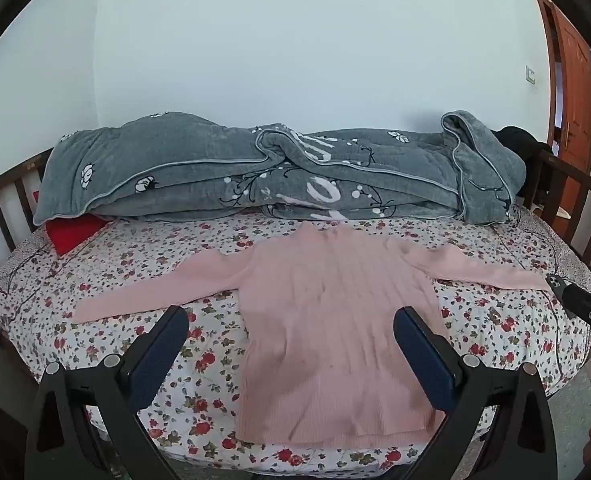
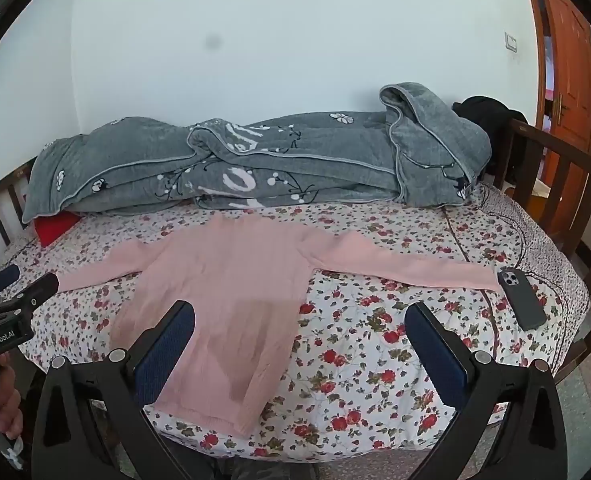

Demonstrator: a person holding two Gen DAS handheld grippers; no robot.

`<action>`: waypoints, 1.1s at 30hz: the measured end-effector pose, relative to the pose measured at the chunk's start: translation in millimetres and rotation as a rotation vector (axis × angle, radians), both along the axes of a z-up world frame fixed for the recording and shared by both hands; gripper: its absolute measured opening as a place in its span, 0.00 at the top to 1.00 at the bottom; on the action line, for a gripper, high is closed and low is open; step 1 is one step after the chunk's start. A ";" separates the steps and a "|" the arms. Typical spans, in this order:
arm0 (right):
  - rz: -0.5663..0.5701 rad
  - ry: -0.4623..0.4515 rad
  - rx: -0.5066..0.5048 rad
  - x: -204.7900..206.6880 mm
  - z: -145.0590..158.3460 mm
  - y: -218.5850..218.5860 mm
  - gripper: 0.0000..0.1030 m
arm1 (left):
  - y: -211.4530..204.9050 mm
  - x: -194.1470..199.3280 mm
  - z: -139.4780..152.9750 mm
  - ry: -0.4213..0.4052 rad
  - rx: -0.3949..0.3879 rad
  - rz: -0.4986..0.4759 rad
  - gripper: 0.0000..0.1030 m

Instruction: Fold small clothes

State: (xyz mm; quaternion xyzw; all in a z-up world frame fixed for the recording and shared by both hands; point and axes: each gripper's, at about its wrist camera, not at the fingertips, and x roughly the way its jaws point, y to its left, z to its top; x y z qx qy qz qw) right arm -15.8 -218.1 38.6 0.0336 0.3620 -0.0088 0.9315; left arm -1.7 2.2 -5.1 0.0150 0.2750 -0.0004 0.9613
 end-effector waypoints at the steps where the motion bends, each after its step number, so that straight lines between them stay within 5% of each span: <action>1: 0.000 -0.001 0.000 0.1 0.3 0.4 0.00 | -0.3 -0.8 0.3 -0.003 0.002 0.000 0.00; 33: 0.023 -0.027 0.003 -5.7 10.2 11.3 0.00 | 8.1 -1.8 6.9 -0.008 -0.002 0.019 0.00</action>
